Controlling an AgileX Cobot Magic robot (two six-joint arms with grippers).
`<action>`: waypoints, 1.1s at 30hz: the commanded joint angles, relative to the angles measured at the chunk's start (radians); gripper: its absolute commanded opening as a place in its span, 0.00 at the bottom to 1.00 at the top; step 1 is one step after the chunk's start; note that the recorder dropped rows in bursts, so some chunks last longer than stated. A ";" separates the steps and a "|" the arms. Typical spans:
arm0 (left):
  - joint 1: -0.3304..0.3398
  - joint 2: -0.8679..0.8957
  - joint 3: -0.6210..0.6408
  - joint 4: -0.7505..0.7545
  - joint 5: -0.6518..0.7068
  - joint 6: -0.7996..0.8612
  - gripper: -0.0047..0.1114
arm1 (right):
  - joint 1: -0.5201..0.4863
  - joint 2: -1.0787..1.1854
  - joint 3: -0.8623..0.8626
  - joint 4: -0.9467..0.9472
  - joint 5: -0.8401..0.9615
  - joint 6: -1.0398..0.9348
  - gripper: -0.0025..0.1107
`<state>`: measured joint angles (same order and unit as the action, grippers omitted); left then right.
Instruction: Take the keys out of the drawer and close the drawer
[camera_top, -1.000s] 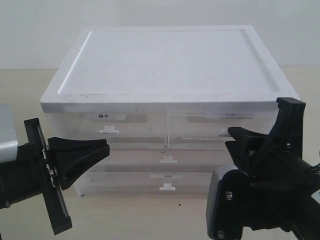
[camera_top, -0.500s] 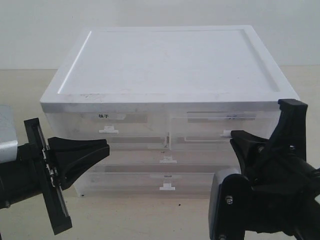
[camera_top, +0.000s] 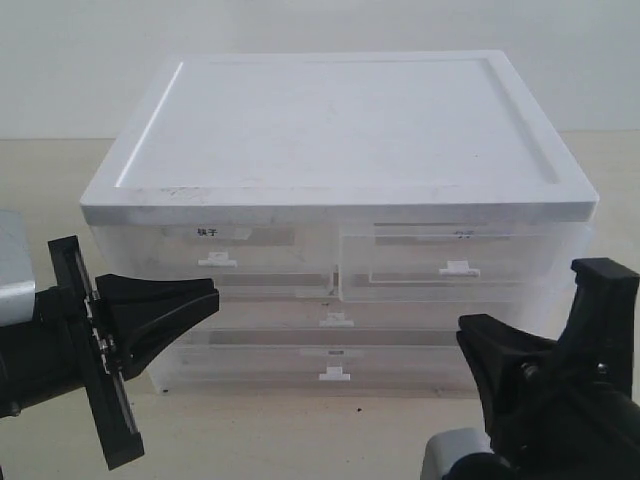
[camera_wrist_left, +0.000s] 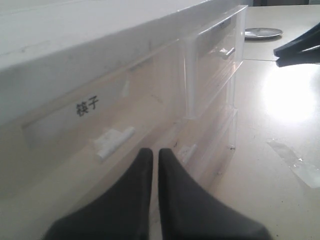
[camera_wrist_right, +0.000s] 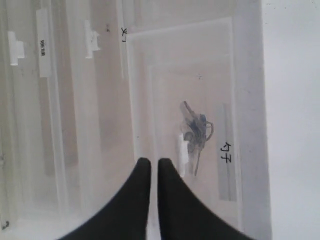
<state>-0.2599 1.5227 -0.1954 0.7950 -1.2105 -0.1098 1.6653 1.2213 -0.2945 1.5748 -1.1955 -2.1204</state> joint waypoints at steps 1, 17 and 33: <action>-0.005 -0.001 -0.003 0.003 -0.011 -0.008 0.08 | -0.015 -0.004 0.002 -0.028 -0.026 0.043 0.24; -0.005 -0.001 -0.003 -0.017 -0.011 -0.008 0.08 | -0.202 -0.132 -0.272 0.170 0.283 -0.007 0.26; -0.005 -0.001 -0.003 0.027 -0.011 -0.028 0.08 | -0.202 -0.124 -0.045 0.002 0.201 -0.007 0.26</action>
<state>-0.2599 1.5227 -0.1954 0.8177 -1.2105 -0.1286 1.4670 1.0856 -0.3441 1.6857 -0.9977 -2.1233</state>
